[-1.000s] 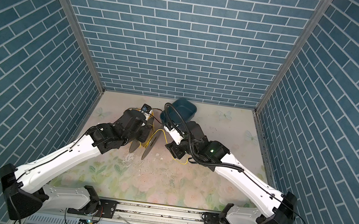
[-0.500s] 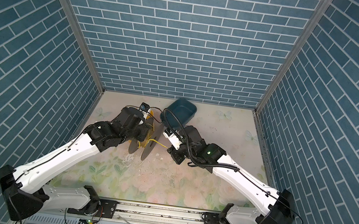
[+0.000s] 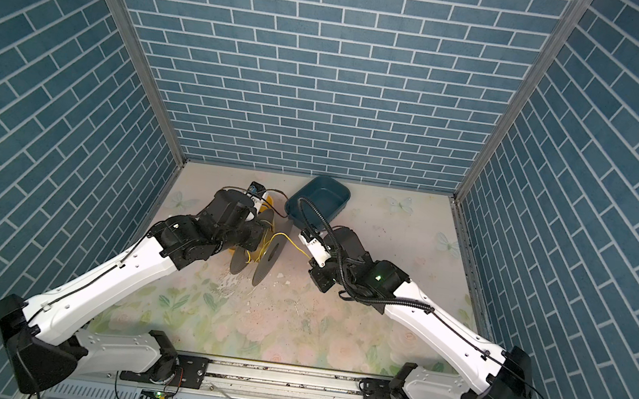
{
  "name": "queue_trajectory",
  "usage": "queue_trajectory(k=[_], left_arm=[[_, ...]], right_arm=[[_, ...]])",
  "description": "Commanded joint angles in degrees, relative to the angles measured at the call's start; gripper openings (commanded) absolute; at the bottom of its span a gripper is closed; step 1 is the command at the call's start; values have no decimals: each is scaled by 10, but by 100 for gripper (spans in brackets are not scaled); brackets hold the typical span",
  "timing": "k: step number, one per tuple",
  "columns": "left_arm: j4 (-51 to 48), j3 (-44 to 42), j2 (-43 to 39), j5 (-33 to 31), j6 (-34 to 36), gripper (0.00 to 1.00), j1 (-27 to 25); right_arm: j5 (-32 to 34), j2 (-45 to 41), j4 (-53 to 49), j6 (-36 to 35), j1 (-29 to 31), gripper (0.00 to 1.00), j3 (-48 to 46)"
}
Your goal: Wrap the cables
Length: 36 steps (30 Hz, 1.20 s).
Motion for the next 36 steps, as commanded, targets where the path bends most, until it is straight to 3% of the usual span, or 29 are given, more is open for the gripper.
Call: queue_trajectory(k=[1, 16, 28, 36], left_arm=[[24, -3, -20, -15, 13, 0, 4], [4, -31, -31, -2, 69, 0, -28], [-16, -34, -31, -5, 110, 0, -65], [-11, -38, -57, 54, 106, 0, -64]], right_arm=[[63, -17, -7, -1, -12, 0, 25], [130, 44, 8, 2, -68, 0, 125], [63, 115, 26, 6, -134, 0, 177], [38, 156, 31, 18, -157, 0, 182]])
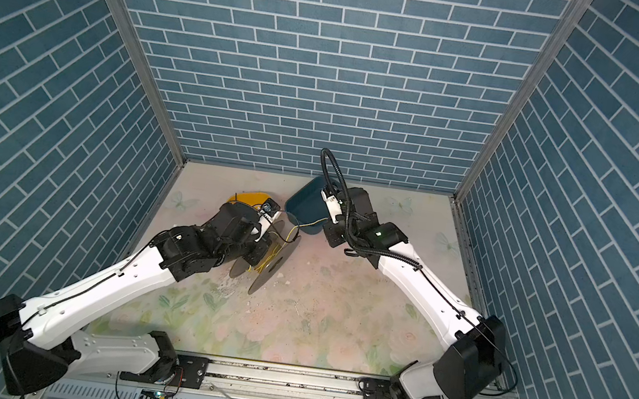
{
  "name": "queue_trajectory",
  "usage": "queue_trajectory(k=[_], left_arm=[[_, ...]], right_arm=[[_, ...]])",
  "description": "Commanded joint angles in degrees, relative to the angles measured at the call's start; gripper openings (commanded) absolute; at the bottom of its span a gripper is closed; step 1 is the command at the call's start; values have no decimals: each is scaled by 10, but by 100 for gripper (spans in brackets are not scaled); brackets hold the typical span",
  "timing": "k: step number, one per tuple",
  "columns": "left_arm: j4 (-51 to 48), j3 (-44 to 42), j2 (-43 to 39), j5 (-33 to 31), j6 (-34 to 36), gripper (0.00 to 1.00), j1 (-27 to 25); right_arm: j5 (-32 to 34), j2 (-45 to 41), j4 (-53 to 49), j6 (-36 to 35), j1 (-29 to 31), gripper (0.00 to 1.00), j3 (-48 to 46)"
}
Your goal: Wrap the cables
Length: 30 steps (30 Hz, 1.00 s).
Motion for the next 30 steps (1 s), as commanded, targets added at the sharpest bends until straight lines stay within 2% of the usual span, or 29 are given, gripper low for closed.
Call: queue_trajectory(k=[1, 4, 13, 17, 24, 30], left_arm=[[-24, -1, -34, 42, 9, 0, -2], [-29, 8, -46, 77, -1, 0, 12], [-22, 37, -57, 164, -30, 0, 51], [-6, 37, -65, 224, -55, 0, 93], [22, 42, -69, 261, -86, 0, 137], [76, 28, -67, 335, -143, 0, 189]], right_arm=[[16, 15, 34, 20, -23, 0, 29], [11, 26, 43, 17, -29, 0, 17], [-78, 50, 92, 22, -40, 0, -33], [-125, 52, 120, 34, -41, 0, -65], [-207, 42, 164, 63, -41, 0, -118], [-259, 41, 193, 79, -41, 0, -161]])
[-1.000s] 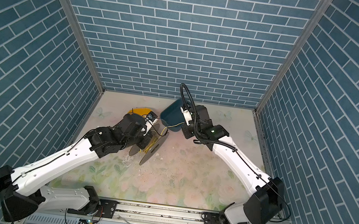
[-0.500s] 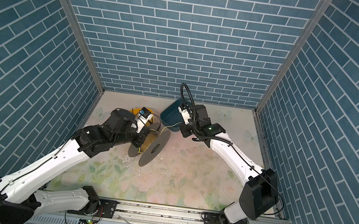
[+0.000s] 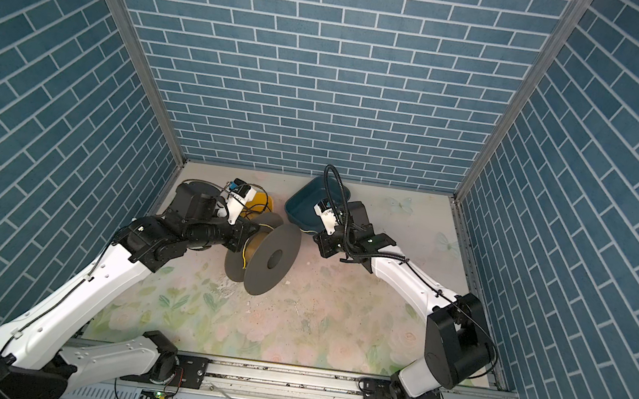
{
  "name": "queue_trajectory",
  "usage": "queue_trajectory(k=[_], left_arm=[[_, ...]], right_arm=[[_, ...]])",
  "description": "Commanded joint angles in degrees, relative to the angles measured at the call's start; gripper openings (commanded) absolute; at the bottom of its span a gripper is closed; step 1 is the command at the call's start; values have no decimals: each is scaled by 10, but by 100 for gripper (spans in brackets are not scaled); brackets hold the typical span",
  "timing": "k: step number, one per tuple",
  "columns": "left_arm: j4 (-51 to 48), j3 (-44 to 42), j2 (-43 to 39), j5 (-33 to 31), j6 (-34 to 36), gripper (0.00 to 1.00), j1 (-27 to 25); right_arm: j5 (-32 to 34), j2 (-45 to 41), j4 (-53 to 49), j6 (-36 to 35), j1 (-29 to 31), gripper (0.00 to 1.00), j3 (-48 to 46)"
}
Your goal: Wrap the cables
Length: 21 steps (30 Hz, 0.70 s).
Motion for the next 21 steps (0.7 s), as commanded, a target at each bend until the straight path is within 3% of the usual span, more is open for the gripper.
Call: queue_trajectory(k=[1, 12, 21], left_arm=[[83, 13, -19, 72, -52, 0, 27], [178, -9, -14, 147, -143, 0, 90], [223, -33, -18, 130, -176, 0, 100]], right_arm=[[-36, -3, 30, 23, -6, 0, -35], [-125, -20, 139, 79, -1, 0, -116], [-166, -20, 260, 152, 12, 0, -167]])
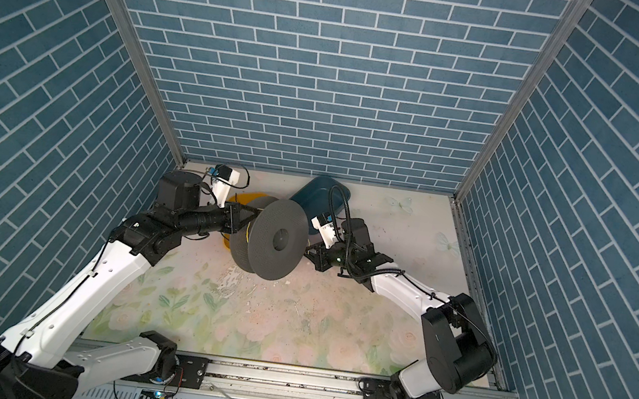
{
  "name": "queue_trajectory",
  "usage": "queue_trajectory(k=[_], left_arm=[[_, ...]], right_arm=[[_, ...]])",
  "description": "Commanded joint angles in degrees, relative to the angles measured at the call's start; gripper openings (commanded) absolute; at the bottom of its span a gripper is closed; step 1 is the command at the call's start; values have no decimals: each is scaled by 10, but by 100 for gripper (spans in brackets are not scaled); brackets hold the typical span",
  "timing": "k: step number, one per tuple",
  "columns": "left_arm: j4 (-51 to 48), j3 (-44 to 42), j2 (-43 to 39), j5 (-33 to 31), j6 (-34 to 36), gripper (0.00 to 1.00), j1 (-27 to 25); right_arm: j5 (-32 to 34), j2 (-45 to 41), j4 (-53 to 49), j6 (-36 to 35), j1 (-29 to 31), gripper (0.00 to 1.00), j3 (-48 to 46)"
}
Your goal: Wrap the cables
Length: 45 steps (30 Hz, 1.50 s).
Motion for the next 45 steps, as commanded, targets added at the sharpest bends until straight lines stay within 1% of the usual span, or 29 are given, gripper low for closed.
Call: queue_trajectory(k=[1, 3, 5, 6, 8, 10, 15, 17, 20, 34, 39, 42, 45], left_arm=[[108, 0, -19, 9, -41, 0, 13], [116, -6, -19, 4, -47, 0, 17], [117, -8, -21, 0, -47, 0, 19], [114, -7, -23, -1, -46, 0, 19], [102, -3, -25, 0, -41, 0, 18], [88, -1, -24, 1, -35, 0, 19], [76, -9, -28, -11, -35, 0, 18], [76, -12, -29, -14, -37, 0, 20], [75, -13, -26, -18, -38, 0, 20], [52, -12, -15, -26, -32, 0, 19], [43, -2, -15, -30, -28, 0, 19], [36, 2, -15, -34, -24, 0, 19], [31, 2, -15, -41, -21, 0, 20]], right_arm=[[-26, -4, 62, 53, 6, 0, -33], [-26, -5, 86, 70, 7, 0, -41], [-14, -14, 81, 70, 7, 0, -42], [-2, -21, 71, 66, 7, 0, -40], [39, -45, 21, 53, 7, 0, -30], [68, -69, -20, 38, 7, 0, -19], [113, -108, -98, 11, 6, 13, 10], [123, -120, -111, 6, 6, 22, 14], [136, -138, -119, 2, 6, 28, 10], [172, -192, -158, -26, 7, 35, 2], [204, -210, -195, -47, 6, 43, -2], [228, -233, -223, -58, 7, 47, -6], [239, -260, -243, -62, 6, 51, -15]])
